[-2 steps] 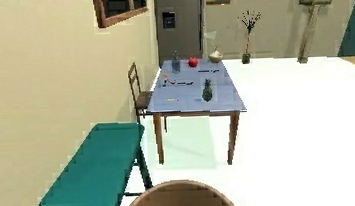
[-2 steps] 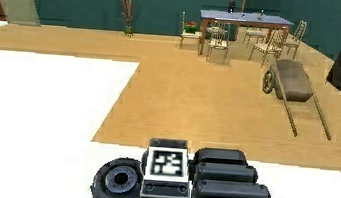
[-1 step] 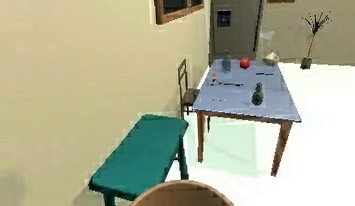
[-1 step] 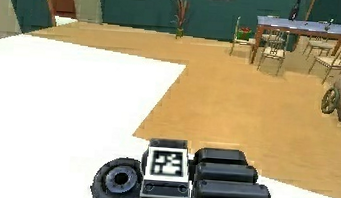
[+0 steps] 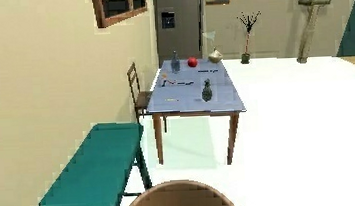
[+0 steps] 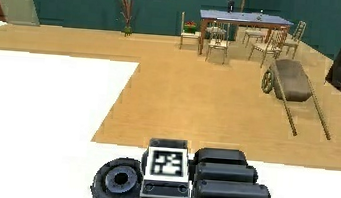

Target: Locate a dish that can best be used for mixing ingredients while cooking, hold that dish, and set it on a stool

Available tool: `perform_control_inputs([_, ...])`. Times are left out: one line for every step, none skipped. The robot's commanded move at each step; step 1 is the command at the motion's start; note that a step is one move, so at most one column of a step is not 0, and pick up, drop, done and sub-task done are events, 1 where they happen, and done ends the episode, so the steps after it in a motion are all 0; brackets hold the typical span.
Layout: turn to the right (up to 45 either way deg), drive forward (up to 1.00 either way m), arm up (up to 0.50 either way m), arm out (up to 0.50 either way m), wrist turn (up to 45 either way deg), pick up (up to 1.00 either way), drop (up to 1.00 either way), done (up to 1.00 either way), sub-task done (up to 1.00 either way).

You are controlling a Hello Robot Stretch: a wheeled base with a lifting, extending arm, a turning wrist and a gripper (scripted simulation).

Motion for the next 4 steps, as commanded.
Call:
perform_control_inputs([3.0,0.00,0.00,0.00,0.0,0.00,0.00,0.00,0.00])
perform_control_inputs([0.0,1.00,0.00,0.00,0.0,0.00,0.00,0.00,0.00])
perform_control_inputs([0.0,0.15,0.00,0.00,0.0,0.00,0.00,0.00,0.00])
perform_control_inputs([-45.0,0.00,0.00,0.00,0.0,0.00,0.00,0.00,0.00])
